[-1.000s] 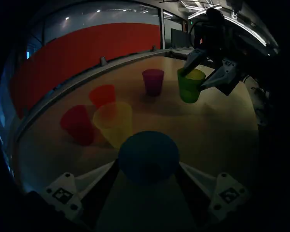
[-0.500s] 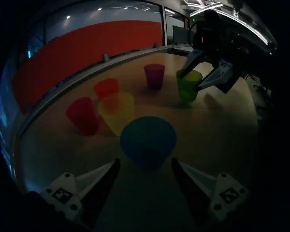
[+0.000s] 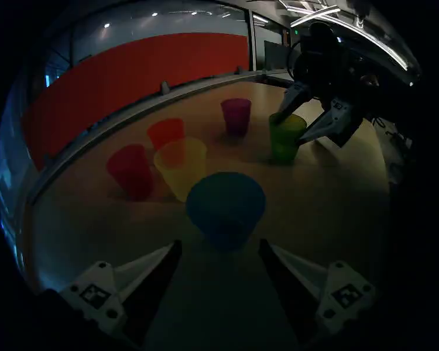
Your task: Pour water
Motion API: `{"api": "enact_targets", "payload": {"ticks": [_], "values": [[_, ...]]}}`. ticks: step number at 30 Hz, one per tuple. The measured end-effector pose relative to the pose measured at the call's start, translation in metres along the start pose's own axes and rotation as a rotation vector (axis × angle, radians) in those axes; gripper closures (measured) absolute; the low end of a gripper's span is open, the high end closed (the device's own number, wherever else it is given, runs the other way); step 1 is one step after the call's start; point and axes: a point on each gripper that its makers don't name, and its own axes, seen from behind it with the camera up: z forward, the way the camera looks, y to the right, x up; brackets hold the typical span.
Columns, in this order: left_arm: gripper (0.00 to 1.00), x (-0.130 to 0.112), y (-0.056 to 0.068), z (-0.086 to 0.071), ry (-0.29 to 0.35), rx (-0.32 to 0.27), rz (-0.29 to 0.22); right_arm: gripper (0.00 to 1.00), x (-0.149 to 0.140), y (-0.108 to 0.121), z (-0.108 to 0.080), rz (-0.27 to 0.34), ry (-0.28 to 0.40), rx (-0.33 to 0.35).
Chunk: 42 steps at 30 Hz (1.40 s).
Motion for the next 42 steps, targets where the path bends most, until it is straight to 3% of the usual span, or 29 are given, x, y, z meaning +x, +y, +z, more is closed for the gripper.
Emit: {"api": "enact_targets", "payload": {"ticks": [24, 42], "values": [[0.01, 0.000, -0.001, -0.004, 0.002, 0.018, 0.001, 0.00, -0.007, -0.002, -0.009, 0.015, -0.004, -0.015], [0.02, -0.010, -0.011, -0.028, 0.021, 0.093, -0.047, 0.00, -0.021, -0.008, -0.043, 0.052, 0.013, -0.075]]}}
